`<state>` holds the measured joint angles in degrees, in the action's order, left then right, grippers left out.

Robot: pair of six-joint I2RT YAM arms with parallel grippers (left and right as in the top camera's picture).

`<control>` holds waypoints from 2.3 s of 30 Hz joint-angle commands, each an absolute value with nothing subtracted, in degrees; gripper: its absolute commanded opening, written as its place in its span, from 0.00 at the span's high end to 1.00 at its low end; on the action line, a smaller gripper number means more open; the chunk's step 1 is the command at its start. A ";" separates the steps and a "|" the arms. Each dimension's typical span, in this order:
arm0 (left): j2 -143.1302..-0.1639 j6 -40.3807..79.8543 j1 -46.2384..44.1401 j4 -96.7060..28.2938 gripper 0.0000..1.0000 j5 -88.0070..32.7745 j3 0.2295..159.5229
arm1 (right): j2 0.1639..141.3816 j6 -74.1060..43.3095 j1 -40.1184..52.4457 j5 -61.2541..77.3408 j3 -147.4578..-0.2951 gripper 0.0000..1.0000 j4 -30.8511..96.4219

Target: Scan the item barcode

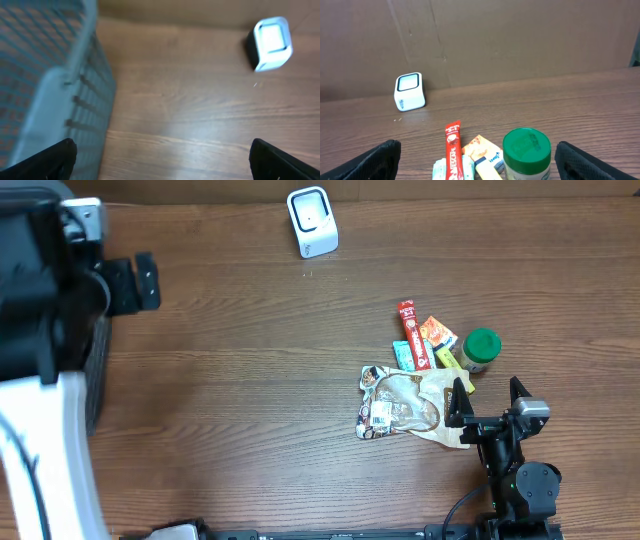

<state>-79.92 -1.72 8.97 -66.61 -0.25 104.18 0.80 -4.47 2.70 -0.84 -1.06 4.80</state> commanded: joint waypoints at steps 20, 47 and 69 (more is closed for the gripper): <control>-46.26 -2.63 8.54 -67.33 0.00 -0.49 58.94 | 0.16 -4.25 2.50 -0.95 -0.45 0.00 4.69; -20.21 -2.66 0.36 -36.38 0.00 6.76 25.02 | 0.16 -4.25 2.50 -0.93 -0.45 0.00 4.71; -3.11 1.37 2.90 9.50 0.00 -0.12 2.00 | 0.16 -4.25 2.50 -0.95 -0.45 0.00 4.71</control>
